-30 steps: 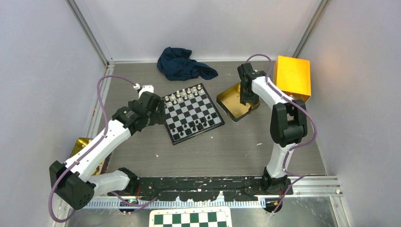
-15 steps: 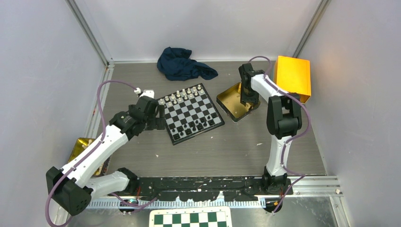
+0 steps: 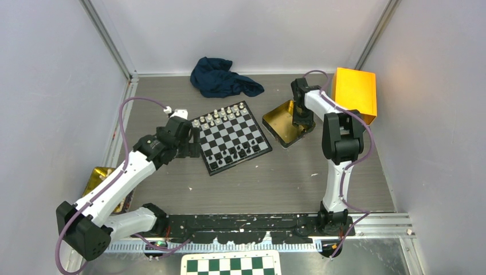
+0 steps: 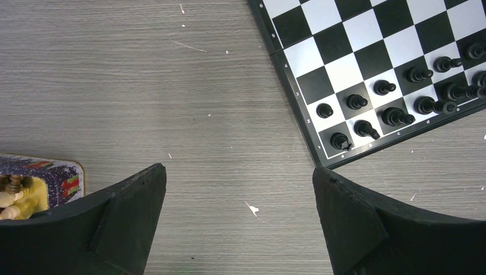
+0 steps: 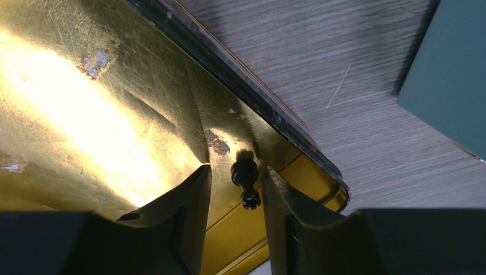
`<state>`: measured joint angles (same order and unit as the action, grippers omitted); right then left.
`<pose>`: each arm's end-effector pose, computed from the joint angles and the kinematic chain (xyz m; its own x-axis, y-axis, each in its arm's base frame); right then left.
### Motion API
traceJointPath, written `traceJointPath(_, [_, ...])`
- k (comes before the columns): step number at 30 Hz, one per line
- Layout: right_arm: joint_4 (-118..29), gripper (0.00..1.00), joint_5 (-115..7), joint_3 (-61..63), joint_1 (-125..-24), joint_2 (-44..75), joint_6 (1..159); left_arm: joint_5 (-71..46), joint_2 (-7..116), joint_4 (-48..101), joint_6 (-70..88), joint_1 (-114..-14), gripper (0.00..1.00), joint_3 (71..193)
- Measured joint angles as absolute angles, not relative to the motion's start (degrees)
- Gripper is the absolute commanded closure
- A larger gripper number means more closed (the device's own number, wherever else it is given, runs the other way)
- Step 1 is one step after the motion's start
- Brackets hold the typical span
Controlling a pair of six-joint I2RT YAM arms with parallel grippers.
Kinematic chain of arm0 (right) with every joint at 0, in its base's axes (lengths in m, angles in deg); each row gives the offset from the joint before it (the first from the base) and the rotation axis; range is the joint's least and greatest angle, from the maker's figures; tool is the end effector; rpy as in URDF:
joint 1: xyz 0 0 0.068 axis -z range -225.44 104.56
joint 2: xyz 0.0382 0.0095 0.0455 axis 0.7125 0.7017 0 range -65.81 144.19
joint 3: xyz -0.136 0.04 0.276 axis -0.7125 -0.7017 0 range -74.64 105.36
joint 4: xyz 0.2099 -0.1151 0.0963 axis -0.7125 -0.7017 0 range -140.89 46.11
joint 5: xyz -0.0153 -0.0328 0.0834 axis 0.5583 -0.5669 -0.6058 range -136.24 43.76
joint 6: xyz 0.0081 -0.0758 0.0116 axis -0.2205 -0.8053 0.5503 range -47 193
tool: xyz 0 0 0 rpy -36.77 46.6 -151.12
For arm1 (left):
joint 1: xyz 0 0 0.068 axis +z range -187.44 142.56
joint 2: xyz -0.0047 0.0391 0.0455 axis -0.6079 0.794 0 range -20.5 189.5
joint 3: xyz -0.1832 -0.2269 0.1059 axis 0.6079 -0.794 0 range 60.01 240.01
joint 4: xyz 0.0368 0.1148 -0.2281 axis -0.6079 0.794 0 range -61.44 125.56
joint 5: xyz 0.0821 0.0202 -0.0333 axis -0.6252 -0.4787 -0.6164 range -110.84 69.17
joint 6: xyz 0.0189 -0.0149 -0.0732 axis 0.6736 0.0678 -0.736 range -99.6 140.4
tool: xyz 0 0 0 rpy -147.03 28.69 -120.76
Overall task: Set up the chess pieces on the board
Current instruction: Pick up the chess piece from the storage box.
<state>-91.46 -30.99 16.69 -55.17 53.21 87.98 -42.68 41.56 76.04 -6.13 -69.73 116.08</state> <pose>0.4399 0.0578 0.1862 -0.9459 0.0908 -0.3115 0.1525 0.9718 -0.1800 0.1862 -0.0887 0.3070 -0.7456 -0.0193 -0.6661 -0.0273 0.9996 0.0016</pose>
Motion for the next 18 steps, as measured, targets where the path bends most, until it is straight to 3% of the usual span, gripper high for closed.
traceJointPath(11, [-91.1,0.8,-31.3,16.6,-55.1,53.5,88.0,-42.7,42.4,76.1,-6.1,-69.7,0.0,116.1])
traceJointPath(18, [-90.6,0.89,-31.2,16.0,-55.0,53.3,88.0,-42.7,42.7,76.1,-6.2,-69.7,0.0,116.1])
